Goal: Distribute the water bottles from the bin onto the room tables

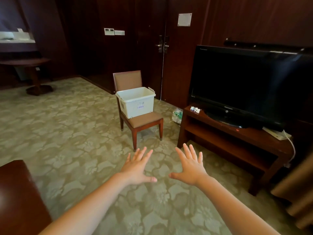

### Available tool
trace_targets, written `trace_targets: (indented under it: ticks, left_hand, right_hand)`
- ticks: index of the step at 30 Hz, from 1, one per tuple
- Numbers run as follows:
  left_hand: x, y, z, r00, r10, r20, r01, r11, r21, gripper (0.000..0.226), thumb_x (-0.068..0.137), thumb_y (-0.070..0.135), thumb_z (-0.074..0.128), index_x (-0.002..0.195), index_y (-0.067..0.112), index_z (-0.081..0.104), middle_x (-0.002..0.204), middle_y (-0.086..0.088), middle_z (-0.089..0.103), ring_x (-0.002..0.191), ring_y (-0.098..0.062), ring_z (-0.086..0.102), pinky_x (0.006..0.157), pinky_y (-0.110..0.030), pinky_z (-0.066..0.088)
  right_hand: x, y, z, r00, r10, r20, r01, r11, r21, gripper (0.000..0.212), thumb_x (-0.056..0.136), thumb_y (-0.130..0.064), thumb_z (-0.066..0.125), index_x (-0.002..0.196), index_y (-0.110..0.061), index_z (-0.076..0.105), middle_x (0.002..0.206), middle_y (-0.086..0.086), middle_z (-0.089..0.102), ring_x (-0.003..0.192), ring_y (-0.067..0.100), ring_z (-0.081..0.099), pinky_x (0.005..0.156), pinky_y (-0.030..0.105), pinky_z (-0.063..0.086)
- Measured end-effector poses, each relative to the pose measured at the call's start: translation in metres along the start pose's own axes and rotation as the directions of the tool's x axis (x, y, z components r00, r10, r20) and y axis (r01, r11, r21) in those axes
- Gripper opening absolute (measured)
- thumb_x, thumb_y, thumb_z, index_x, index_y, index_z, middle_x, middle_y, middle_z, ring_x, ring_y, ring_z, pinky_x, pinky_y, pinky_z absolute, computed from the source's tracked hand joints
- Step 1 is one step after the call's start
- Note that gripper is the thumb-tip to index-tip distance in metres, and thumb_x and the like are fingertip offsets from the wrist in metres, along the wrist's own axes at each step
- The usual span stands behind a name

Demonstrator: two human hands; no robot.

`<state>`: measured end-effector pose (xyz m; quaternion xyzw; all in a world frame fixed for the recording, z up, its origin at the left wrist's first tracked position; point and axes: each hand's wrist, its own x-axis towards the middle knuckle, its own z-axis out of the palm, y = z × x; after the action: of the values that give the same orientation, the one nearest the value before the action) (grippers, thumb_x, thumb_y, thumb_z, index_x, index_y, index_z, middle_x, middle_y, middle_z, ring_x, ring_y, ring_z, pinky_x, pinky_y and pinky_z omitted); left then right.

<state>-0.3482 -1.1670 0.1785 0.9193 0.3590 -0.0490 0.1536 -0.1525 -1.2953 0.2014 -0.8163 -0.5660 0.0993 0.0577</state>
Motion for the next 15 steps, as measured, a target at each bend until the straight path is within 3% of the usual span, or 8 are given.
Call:
trace_targets:
  ticks: [10, 15]
  left_hand:
    - [0.157, -0.059, -0.046, 0.997, -0.008, 0.077, 0.002, 0.997, 0.079, 0.115, 0.075, 0.078, 0.055, 0.151, 0.035, -0.020, 0.159, 0.003, -0.029, 0.147, -0.025, -0.025, 0.119, -0.056, -0.008]
    - [0.246, -0.100, -0.065, 0.994, -0.071, 0.085, 0.066, 0.996, 0.059, 0.116, 0.075, 0.077, 0.056, 0.151, 0.034, -0.020, 0.159, 0.003, -0.029, 0.147, -0.023, -0.026, 0.119, -0.052, -0.012]
  right_hand:
    - [0.187, 0.022, 0.000, 0.997, -0.011, 0.070, 0.007, 0.998, 0.068, 0.112, 0.077, -0.071, 0.063, 0.159, -0.030, -0.002, 0.165, 0.004, -0.020, 0.149, 0.026, -0.027, 0.118, 0.059, -0.016]
    - [0.309, 0.028, 0.001, 0.991, -0.084, 0.100, 0.075, 0.993, 0.091, 0.112, 0.077, -0.071, 0.063, 0.159, -0.031, -0.002, 0.165, 0.003, -0.019, 0.150, 0.026, -0.026, 0.119, 0.058, -0.015]
